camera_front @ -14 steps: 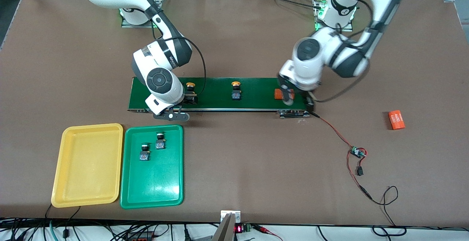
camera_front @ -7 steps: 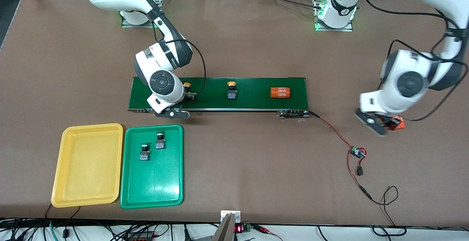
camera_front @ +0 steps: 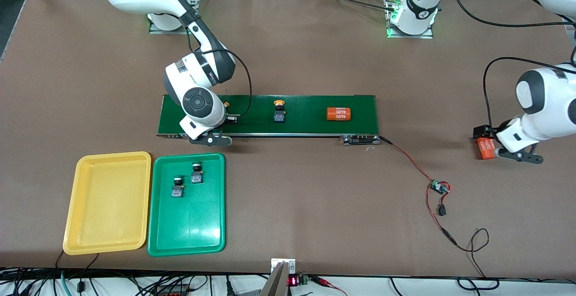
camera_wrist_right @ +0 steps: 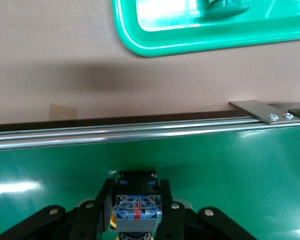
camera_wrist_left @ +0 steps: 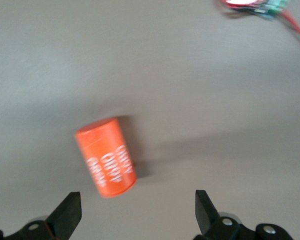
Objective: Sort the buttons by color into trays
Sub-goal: 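Grasp the next belt button with the right gripper while the left withdraws, then carry the yellow-capped button to the yellow tray with the right gripper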
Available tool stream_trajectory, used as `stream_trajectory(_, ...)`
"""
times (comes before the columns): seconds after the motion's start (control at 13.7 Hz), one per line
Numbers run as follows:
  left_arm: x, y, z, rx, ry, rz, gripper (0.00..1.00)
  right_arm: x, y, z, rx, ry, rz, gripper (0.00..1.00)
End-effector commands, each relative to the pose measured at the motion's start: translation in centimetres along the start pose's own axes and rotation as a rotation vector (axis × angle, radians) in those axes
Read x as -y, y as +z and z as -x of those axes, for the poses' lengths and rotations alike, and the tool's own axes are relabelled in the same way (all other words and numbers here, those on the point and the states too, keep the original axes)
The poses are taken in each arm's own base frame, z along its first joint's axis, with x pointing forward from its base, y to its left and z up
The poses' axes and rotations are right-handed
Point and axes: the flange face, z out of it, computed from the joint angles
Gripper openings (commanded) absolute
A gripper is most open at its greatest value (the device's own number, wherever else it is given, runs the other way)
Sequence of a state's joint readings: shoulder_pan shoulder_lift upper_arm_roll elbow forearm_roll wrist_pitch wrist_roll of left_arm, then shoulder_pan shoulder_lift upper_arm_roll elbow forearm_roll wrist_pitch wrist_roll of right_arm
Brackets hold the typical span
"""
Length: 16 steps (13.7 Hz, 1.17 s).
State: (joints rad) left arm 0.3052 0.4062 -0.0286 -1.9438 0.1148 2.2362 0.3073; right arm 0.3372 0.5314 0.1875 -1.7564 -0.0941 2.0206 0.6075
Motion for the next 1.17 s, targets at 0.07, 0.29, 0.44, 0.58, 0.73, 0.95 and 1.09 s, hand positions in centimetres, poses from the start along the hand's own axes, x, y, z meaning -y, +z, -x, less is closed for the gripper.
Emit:
stream_trajectory(0.07,2.6,1.2,0.1,-0.014,-0.158,-0.006,1.0,-2.4,-1.7,-0.8,0.012,-0.046,-0.013,0.27)
stream_trajectory(0.29,4.1,4.1,0.1,-0.026,-0.238,0.003,1.0,-5.3,-6.4,-2.6,-0.007,-0.076,-0.027,0.26)
stream_trajectory(0.44,3.7,5.2,0.0,-0.011,-0.263,0.012,1.0,-7.5,-9.9,-4.3,-0.036,-0.07,-0.046,0.25)
stream_trajectory(0.58,3.9,4.9,-0.8,-0.024,-0.307,0.006,1.0,-10.6,-11.7,-6.2,-0.072,-0.05,-0.069,0.25)
stream_trajectory(0.73,3.8,6.0,-0.9,-0.009,-0.308,0.011,1.0,-14.0,-12.1,-8.3,-0.101,-0.063,-0.082,0.24)
stream_trajectory(0.95,3.8,7.4,-0.7,0.005,-0.312,0.017,1.0,-19.9,-10.0,-12.2,-0.12,-0.116,-0.107,0.24)
stream_trajectory(1.09,3.7,7.8,-0.5,0.009,-0.337,0.043,1.0,-23.5,-9.5,-14.3,-0.184,-0.149,-0.124,0.24)
